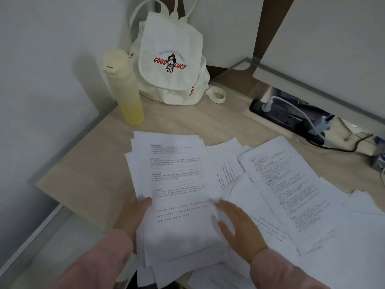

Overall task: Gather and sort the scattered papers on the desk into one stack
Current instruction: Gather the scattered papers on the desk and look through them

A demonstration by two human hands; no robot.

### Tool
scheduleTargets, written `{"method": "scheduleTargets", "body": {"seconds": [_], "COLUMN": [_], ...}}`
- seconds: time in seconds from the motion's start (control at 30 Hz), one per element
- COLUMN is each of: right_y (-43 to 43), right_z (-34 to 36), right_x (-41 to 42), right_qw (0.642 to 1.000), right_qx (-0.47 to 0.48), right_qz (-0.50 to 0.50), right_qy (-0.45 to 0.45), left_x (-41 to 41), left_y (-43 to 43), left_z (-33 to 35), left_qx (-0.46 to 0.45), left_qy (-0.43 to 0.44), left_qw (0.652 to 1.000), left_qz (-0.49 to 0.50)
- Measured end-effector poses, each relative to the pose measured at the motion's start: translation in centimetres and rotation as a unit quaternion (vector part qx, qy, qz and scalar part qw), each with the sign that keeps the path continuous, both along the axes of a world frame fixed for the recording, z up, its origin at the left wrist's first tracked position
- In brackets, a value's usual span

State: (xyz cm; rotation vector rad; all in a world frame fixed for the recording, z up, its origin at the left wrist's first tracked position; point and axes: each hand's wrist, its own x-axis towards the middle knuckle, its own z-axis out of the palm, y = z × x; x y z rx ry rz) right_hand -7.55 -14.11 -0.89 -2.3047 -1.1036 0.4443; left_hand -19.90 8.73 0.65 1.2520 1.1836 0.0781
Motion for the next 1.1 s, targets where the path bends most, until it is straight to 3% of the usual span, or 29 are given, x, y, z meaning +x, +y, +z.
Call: {"method": "scheduleTargets", "body": {"seconds": [0.07,0.13,0.23,0.53,0.83,1.1], "right_y": [1.3,2.7,4.4,4.1,3.8,2.2], "right_z": [1.4,2.8,5.3,13.1,9.7,10.2], "right_x": [1.2,2.9,4.5,4.8,2.9,2.4], "right_qw": [0.976,0.914,0.847,0.842,0.836,0.813], "right_qx": [0.014,0.046,0.145,0.344,0.295,0.348], "right_qz": [-0.153,-0.252,-0.259,-0.271,-0.351,-0.372], "right_qy": [0.154,0.316,0.441,0.315,0.303,0.281], "left_x": [0.3,0.8,2.1,5.1,5.8,5.7], "left_y": [-0.1,0.0,0.0,0.7,-1.2,-1.7], "left_z": [1.6,3.3,5.8,11.2,9.4,8.9], "left_qx": [0.033,0.057,0.097,0.156,0.128,0.128], "left_qy": [-0.022,-0.056,-0.107,-0.254,-0.267,-0.289], "left_qw": [0.999,0.996,0.988,0.954,0.953,0.946], "left_qz": [-0.012,-0.026,-0.05,-0.043,-0.066,-0.072]}}
